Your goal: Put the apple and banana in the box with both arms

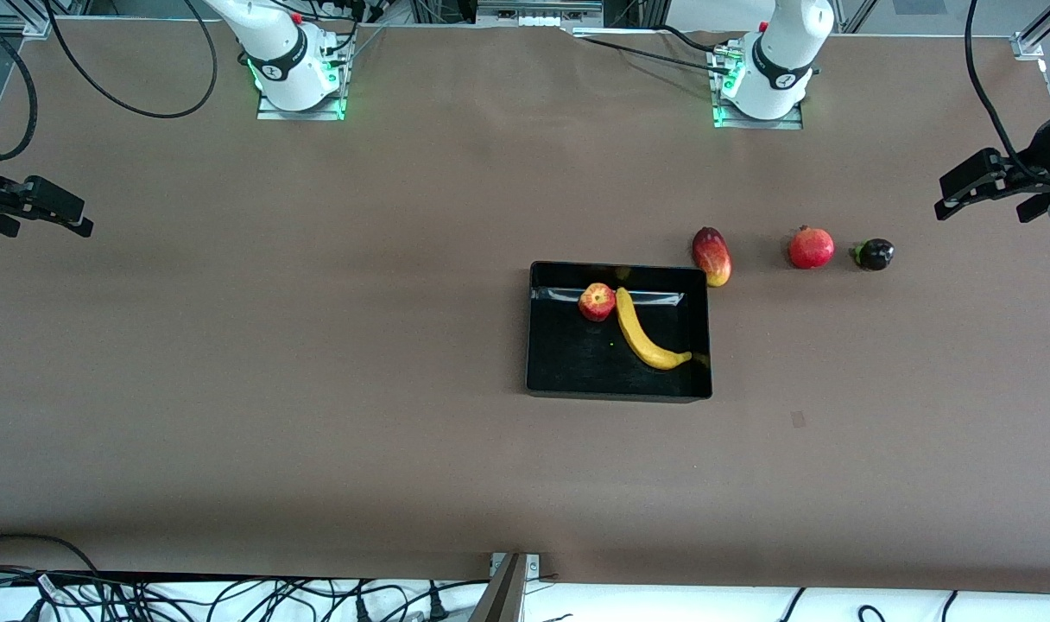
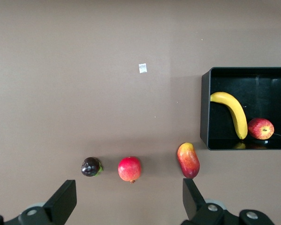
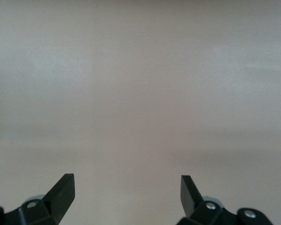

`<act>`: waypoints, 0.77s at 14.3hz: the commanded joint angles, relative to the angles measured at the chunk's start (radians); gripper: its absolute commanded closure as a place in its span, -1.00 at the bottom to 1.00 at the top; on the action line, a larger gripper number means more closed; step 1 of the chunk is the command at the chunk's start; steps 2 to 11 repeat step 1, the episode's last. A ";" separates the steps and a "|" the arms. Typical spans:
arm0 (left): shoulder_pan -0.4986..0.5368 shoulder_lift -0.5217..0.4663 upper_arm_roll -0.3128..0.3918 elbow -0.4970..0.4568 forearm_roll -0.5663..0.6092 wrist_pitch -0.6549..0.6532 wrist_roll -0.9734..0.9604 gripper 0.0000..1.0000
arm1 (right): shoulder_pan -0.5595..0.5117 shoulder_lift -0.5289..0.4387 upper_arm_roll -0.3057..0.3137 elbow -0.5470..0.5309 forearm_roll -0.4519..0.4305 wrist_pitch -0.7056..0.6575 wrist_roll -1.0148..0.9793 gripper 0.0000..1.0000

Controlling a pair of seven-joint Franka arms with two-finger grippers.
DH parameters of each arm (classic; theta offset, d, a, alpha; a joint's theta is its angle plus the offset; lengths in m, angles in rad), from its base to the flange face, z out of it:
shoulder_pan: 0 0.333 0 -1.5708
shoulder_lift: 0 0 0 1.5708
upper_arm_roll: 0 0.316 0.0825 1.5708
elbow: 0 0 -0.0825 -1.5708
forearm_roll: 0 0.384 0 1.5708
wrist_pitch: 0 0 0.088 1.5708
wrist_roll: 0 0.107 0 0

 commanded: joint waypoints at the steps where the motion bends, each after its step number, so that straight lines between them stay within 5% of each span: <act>1: -0.005 -0.080 0.001 -0.077 0.020 0.011 0.019 -1.00 | -0.013 0.002 0.006 0.011 0.015 -0.002 0.000 -1.00; 11: -0.005 -0.080 0.001 -0.077 0.020 0.011 0.019 -1.00 | -0.013 0.002 0.006 0.011 0.015 -0.002 0.000 -1.00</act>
